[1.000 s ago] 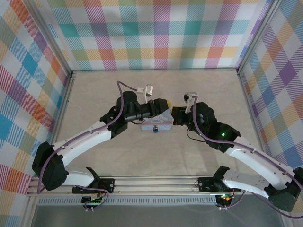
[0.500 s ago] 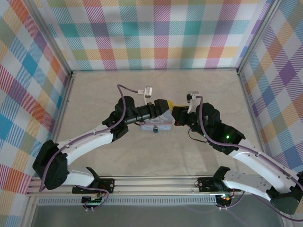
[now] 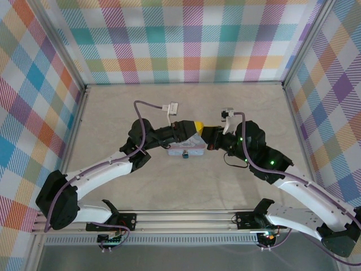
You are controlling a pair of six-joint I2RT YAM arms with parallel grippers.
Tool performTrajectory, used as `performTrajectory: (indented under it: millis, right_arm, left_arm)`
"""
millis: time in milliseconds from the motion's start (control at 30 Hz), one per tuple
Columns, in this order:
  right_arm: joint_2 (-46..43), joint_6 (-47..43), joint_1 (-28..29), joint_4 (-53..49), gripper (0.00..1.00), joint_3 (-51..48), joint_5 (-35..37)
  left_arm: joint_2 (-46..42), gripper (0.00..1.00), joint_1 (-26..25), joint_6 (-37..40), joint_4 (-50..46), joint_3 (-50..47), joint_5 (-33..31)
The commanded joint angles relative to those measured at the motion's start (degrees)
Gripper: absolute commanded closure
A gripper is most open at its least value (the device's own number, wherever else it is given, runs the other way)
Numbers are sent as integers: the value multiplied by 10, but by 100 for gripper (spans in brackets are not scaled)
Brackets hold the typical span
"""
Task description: Unlock the padlock with the key
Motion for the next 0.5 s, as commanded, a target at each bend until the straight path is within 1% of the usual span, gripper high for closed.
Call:
performTrajectory:
  millis: [0,100,300,400,433,467]
  right_arm:
    - [-7,7,-10,22,98,25,-11]
    - [-6,11,-13,24,98,31,-20]
    - [-7,18,-21,27,98,34,-28]
    - [-10,23,-25,32,98,34,-29]
    - [-11,25,-25,32,98,36,-29]
    - [-11,27,-27,33,98,36,-32]
  left_arm:
    - [-29,51,-4,18,14,-13,20]
    - [-35,57,-4,22,11,-23,22]
    - [-44,66,-5,34,2,-27,28]
    - [-46,68,-5,39,-5,-28,32]
    - [-46,67,-4,40,-6,-30,32]
    - [-47,61,-5,41,-7,-31,33]
